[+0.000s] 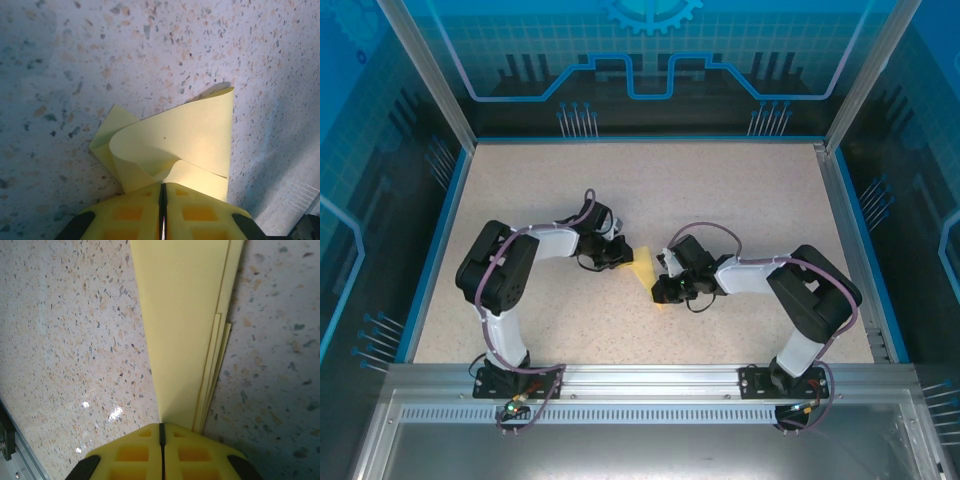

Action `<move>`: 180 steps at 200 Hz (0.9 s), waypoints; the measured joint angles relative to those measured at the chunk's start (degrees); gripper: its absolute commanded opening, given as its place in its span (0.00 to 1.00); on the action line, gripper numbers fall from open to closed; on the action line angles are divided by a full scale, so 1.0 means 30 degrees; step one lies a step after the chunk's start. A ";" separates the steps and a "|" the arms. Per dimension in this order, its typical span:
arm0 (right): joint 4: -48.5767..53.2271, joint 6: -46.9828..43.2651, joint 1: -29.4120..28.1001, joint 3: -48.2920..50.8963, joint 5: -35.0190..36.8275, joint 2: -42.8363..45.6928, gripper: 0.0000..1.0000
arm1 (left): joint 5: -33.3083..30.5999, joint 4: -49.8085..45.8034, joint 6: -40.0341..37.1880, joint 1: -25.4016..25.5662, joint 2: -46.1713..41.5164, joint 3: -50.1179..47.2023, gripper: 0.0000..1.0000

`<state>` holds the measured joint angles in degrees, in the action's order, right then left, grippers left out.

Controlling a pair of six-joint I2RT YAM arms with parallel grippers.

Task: Fold a paper plane with a square sheet of paper (pick it up from the middle)
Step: Fold the paper plane at the center of the table, then turn over a paper plane at the center of the table.

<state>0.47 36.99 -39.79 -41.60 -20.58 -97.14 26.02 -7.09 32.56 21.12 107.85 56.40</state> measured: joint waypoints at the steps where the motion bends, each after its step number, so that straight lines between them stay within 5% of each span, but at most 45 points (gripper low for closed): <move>1: 0.0000 0.0000 0.0000 0.0000 0.0000 0.0000 0.06 | 0.0015 -0.0015 -0.0015 0.0000 0.0007 0.0015 0.13; 132: 0.0080 0.0007 -0.0015 0.0007 0.0015 0.0131 0.08 | -0.2965 -0.1683 -0.1508 -0.2186 0.0787 0.3082 0.16; 180: 0.1741 -0.0015 -0.0036 -0.0270 0.0641 0.1304 0.31 | -0.3774 -0.2200 -0.0925 -0.2237 -0.2375 0.1989 0.34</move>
<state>5.69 36.95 -39.90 -42.41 -18.65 -93.23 14.70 -13.69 29.78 14.41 100.73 62.37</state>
